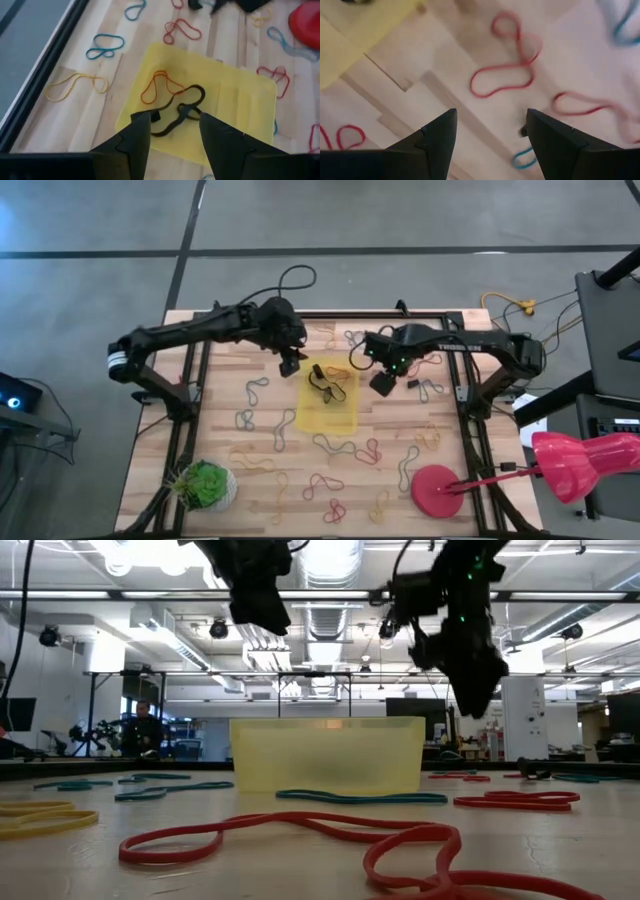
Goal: Pick and place rubber bands into bin
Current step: Put the red rubber band into the yellow bin
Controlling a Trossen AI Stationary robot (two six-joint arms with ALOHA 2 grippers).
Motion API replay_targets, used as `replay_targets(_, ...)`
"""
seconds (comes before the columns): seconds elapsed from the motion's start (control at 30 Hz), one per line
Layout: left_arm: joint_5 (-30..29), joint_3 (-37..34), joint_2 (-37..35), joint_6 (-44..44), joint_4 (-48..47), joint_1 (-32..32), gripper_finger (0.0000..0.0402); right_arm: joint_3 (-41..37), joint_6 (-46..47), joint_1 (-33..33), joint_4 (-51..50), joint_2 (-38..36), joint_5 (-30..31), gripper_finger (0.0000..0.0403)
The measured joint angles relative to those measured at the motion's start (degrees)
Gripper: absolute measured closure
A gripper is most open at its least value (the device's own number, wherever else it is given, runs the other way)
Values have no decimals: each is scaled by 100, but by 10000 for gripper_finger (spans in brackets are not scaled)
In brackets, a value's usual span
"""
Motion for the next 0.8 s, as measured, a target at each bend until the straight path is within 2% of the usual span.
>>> replay_targets(0.27, -2, -102, -104, -181, 3, 0, 246, -791, 1384, -203, 1298, 22, -150, 179)
replay_targets(0.4, -4, -119, -54, -178, -2, 2, 246, -941, 1911, -534, 1471, 188, 175, 179)
replay_targets(0.57, -2, -120, -18, -178, 3, 2, 246, -974, 1976, -792, 1551, 561, 218, 179)
replay_targets(0.8, -2, -124, -19, -178, 1, 2, 246, -833, 1469, -821, 1676, 1121, 301, 179)
